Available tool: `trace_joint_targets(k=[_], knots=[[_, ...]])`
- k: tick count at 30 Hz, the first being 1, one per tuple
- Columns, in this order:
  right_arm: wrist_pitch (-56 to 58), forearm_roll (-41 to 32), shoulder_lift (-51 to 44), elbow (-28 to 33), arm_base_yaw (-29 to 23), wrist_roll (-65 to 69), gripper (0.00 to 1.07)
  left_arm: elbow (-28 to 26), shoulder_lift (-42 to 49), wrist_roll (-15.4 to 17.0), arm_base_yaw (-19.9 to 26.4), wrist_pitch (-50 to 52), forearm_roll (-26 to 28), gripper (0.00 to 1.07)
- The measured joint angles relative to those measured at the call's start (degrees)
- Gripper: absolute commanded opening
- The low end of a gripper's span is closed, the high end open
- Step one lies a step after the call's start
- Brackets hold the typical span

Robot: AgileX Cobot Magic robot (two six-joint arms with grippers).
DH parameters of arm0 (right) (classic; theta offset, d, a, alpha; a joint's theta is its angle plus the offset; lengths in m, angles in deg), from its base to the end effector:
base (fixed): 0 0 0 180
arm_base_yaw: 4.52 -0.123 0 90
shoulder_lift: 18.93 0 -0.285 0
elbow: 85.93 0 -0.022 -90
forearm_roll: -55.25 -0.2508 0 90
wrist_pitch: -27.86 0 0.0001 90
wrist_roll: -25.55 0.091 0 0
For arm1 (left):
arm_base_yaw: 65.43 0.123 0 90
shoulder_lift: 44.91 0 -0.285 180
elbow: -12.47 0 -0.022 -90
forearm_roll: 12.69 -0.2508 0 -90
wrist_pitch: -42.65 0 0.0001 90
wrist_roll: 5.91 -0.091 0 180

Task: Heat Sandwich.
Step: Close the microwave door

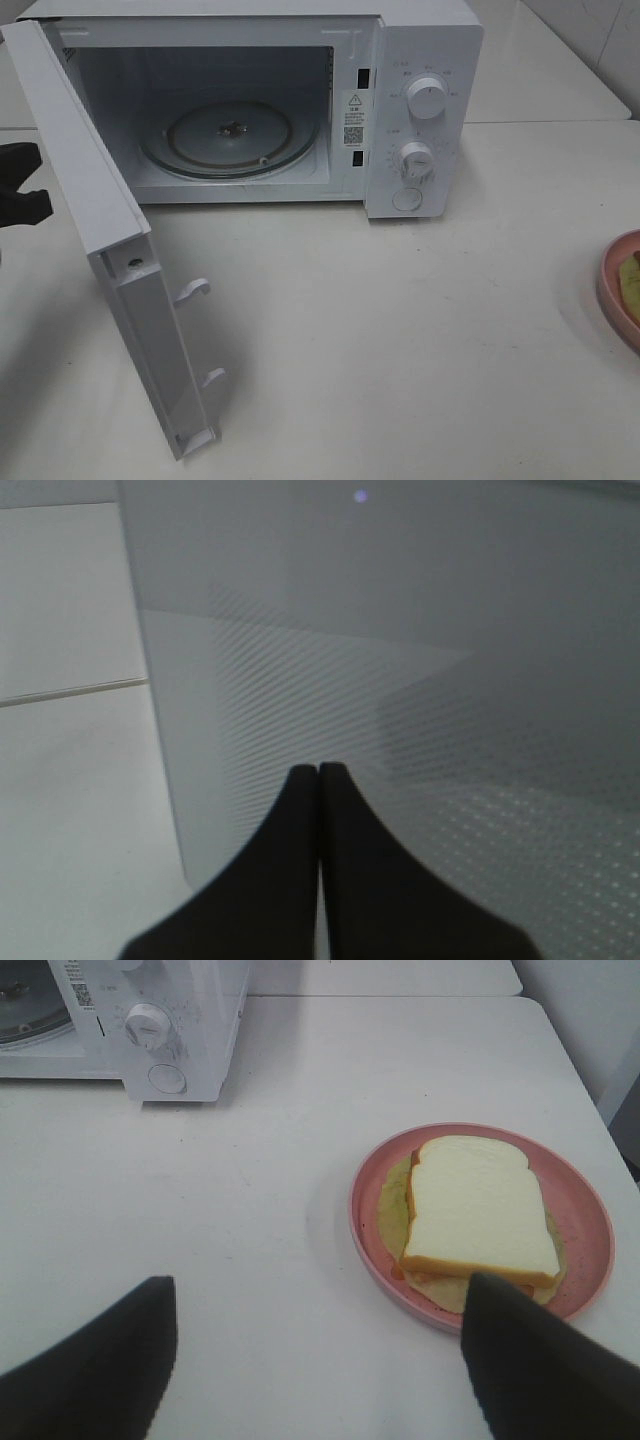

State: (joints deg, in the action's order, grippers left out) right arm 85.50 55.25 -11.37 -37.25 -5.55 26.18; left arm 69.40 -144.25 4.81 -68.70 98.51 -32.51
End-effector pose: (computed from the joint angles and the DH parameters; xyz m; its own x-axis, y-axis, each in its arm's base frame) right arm -0.0031 -0.0001 0.2812 -0.4049 0.0037 -0.9143 -0.0135 0.9999 0.0101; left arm 0.2509 -0.0399 0.1651 -0.2044 0.0237 -0.9786 0.3313 0.9424 -0.0464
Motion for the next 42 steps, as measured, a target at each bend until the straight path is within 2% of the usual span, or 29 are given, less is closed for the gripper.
trace_joint_targets(k=[5,11,22,30,42], knots=[[0.0,0.0,0.0,0.0,0.0,0.0,0.76,-2.3,-3.0,0.6,-3.4,0.3,0.4,0.0],[0.0,0.0,0.0,0.0,0.0,0.0,0.76,-5.2,-5.1,0.6,-7.9,1.1,-1.6,0.0],[0.0,0.0,0.0,0.0,0.0,0.0,0.76,-9.2,-7.3,0.6,-14.1,1.1,3.8,0.0],[0.0,0.0,0.0,0.0,0.0,0.0,0.76,-14.3,-9.7,0.6,-18.5,0.2,7.9,0.0],[0.0,0.0,0.0,0.0,0.0,0.0,0.76,-20.7,-14.4,0.6,-24.1,0.0,8.5,0.0]])
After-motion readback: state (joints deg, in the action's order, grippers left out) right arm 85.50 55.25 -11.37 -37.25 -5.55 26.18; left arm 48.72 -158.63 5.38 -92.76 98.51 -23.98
